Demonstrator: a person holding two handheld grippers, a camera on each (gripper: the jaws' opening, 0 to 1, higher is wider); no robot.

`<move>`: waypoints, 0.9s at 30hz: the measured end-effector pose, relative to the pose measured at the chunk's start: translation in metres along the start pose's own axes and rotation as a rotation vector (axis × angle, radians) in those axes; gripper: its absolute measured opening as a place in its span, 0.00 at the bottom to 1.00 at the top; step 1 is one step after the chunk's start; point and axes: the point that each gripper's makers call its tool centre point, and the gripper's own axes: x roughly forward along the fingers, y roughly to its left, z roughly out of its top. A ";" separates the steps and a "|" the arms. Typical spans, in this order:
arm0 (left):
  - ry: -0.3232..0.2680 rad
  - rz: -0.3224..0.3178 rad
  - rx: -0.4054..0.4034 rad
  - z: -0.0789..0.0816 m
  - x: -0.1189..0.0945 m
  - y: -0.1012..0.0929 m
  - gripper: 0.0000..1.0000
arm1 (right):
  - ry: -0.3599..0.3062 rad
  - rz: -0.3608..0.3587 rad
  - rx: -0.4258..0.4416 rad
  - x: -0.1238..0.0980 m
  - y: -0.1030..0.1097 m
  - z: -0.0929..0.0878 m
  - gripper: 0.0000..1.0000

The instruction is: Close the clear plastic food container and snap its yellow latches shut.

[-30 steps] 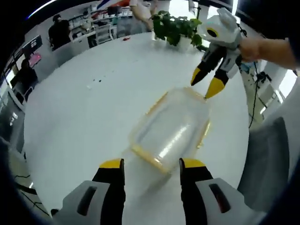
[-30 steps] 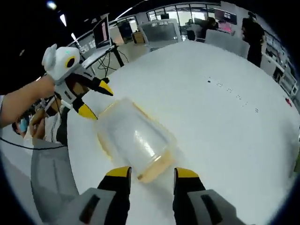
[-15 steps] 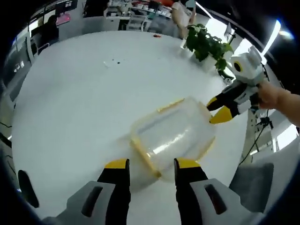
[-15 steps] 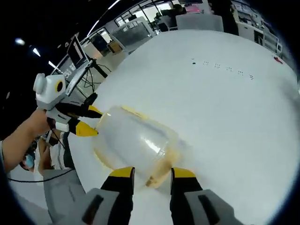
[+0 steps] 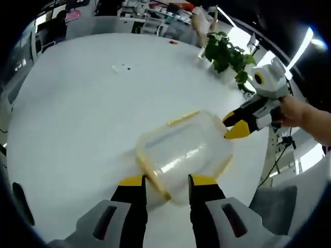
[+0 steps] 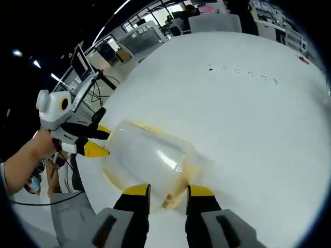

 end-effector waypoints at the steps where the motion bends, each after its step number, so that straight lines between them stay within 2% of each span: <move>1: -0.001 -0.002 -0.016 0.000 0.000 0.000 0.29 | 0.002 0.004 -0.006 0.000 0.000 0.000 0.23; 4: -0.009 -0.013 -0.030 0.001 0.000 0.001 0.26 | 0.016 0.006 -0.020 0.001 0.002 0.000 0.22; 5: -0.017 -0.050 -0.059 0.004 -0.002 -0.005 0.26 | 0.025 0.004 -0.022 -0.001 0.001 -0.001 0.20; 6: -0.032 -0.047 -0.047 0.009 -0.004 0.000 0.26 | -0.004 0.022 -0.043 -0.001 0.002 0.005 0.20; 7: -0.027 -0.035 -0.046 0.008 -0.004 0.003 0.26 | 0.017 0.023 -0.047 -0.005 0.003 0.007 0.20; 8: -0.026 -0.034 -0.037 0.008 -0.001 0.004 0.26 | 0.001 0.007 -0.044 -0.002 0.004 0.005 0.20; 12: -0.021 -0.026 -0.033 0.003 0.001 0.000 0.26 | 0.004 0.006 -0.030 0.003 0.001 0.001 0.21; 13: -0.007 -0.042 -0.052 0.002 0.003 0.002 0.26 | 0.006 0.002 -0.034 0.003 0.001 0.000 0.21; 20: -0.007 -0.034 -0.047 0.003 0.007 0.011 0.26 | 0.015 -0.006 -0.007 -0.001 0.005 -0.005 0.21; 23: -0.016 -0.020 -0.022 0.002 0.006 0.006 0.26 | 0.020 -0.003 0.001 -0.002 0.005 -0.008 0.21; 27: -0.019 -0.032 -0.007 -0.001 0.005 -0.004 0.26 | 0.012 -0.014 0.023 -0.003 0.006 -0.010 0.21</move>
